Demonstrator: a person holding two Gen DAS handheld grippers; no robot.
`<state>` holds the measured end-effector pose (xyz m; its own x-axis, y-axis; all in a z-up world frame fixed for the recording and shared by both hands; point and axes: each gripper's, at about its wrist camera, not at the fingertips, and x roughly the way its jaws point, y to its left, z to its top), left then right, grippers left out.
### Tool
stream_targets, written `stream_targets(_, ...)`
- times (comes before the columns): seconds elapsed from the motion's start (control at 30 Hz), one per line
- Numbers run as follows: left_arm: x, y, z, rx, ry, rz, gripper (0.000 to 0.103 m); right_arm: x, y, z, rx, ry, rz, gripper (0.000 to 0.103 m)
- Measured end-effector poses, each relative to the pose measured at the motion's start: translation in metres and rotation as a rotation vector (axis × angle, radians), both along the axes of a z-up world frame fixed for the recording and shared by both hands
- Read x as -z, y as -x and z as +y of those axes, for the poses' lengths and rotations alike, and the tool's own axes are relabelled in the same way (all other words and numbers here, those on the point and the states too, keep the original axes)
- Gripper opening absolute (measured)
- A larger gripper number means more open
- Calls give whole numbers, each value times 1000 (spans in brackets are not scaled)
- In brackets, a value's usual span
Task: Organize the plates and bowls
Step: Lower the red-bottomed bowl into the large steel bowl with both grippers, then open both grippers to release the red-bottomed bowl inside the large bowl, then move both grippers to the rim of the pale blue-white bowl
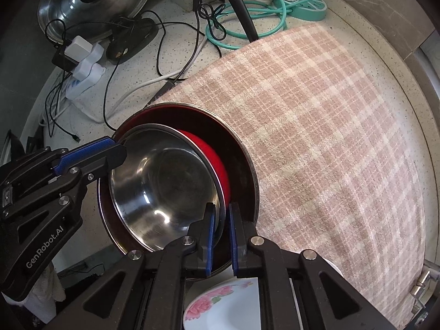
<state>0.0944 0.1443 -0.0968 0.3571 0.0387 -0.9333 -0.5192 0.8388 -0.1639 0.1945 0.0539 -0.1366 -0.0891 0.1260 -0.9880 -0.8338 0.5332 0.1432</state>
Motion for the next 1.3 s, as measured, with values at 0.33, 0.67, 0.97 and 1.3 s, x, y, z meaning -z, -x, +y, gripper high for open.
stream_targets(0.33, -3, -1, -1, 0, 16, -11, 11, -10, -5, -7, 14, -39, 0, 13)
stream_targets(0.67, -32, 11, -8, 26, -5, -85, 11, -51, -10, -34, 75, -165, -49, 13)
stream_targets(0.97, -66, 21, -33, 72, -9, -183, 11, -102, -14, -107, 212, -314, -160, 20)
stream_targets(1.3, -66, 4, -105, 223, 62, -217, 11, -129, -2, -233, 406, -413, -309, 33)
